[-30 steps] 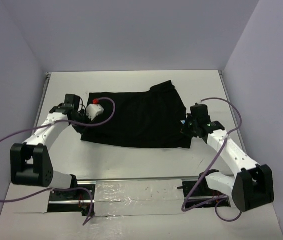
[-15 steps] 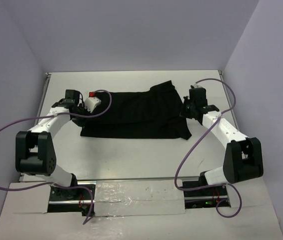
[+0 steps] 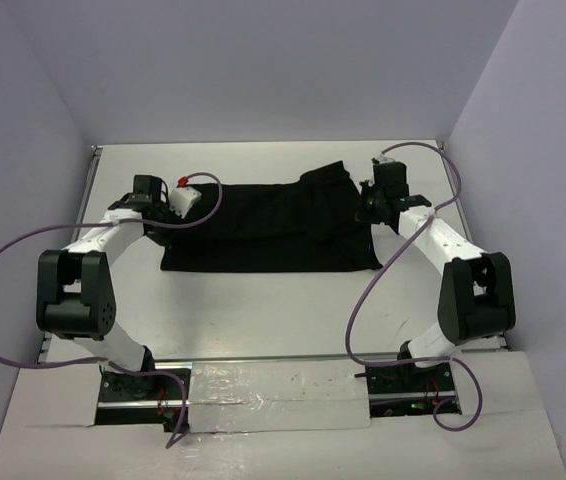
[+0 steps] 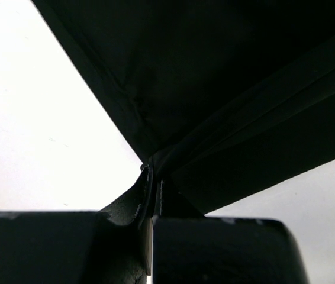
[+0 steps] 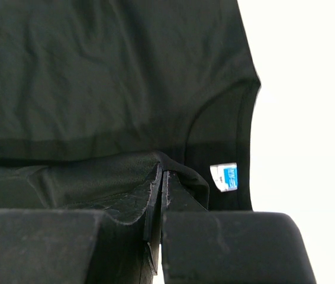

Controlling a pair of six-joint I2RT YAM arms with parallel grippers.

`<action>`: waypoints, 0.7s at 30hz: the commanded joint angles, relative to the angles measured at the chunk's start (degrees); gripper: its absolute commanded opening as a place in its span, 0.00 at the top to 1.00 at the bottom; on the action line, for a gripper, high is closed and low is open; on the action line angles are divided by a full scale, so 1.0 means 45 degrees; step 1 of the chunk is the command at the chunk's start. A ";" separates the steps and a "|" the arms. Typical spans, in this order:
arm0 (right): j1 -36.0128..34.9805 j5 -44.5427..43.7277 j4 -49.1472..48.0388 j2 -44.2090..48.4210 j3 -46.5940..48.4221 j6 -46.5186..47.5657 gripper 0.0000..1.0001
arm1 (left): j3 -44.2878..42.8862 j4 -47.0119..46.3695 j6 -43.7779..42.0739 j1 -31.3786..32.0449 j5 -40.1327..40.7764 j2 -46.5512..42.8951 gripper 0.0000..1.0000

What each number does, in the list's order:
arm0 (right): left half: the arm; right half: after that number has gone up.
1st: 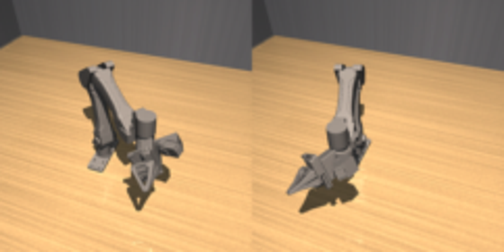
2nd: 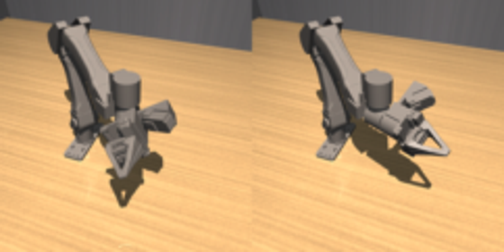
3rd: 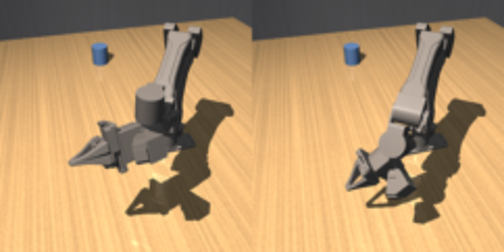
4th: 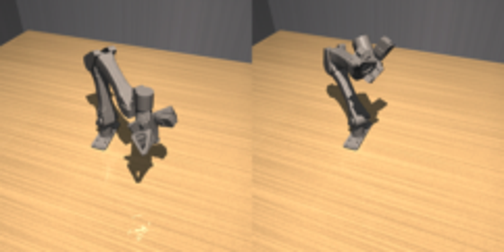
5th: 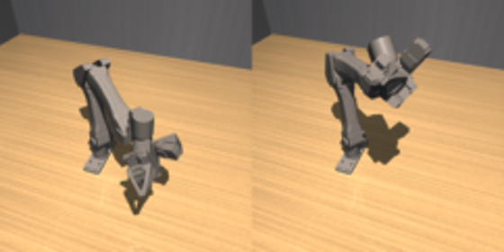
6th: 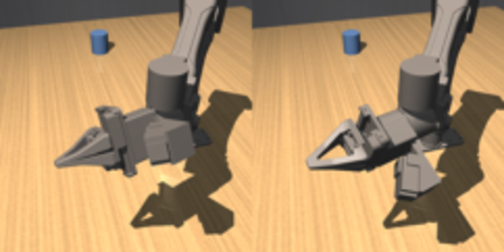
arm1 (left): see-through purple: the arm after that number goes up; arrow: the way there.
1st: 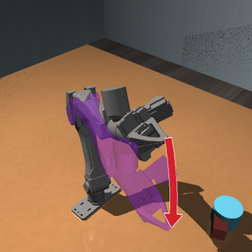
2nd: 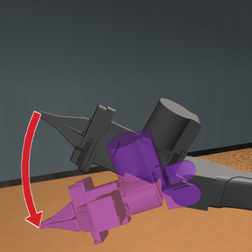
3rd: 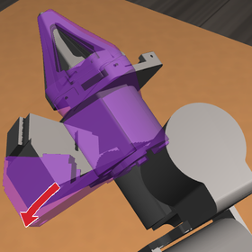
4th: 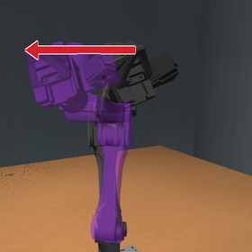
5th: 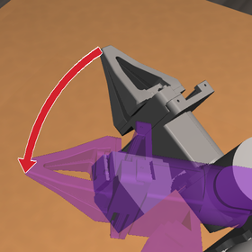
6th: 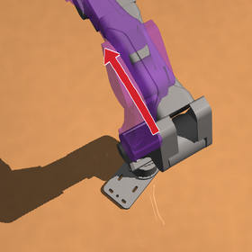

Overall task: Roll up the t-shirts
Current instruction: Fold the T-shirt at the center of the board.

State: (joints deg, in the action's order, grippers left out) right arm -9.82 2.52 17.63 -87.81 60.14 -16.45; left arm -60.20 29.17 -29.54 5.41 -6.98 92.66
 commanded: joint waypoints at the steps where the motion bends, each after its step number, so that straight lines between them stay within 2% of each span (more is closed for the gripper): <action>1: 0.0093 -0.0327 -0.0148 -0.0095 0.1048 0.0374 1.00 | -0.0761 -0.0798 0.0295 -0.0108 0.0302 0.0111 1.00; 21: 0.0093 -0.0541 -0.0129 -0.3043 0.2864 0.0764 1.00 | -0.1523 -0.1833 0.0861 -0.0108 0.0849 0.1732 1.00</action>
State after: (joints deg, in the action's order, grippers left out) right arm -9.82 1.98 17.65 -99.70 68.86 -14.83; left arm -64.38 24.40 -27.29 5.41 -4.56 99.44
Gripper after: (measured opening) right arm 0.008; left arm 0.026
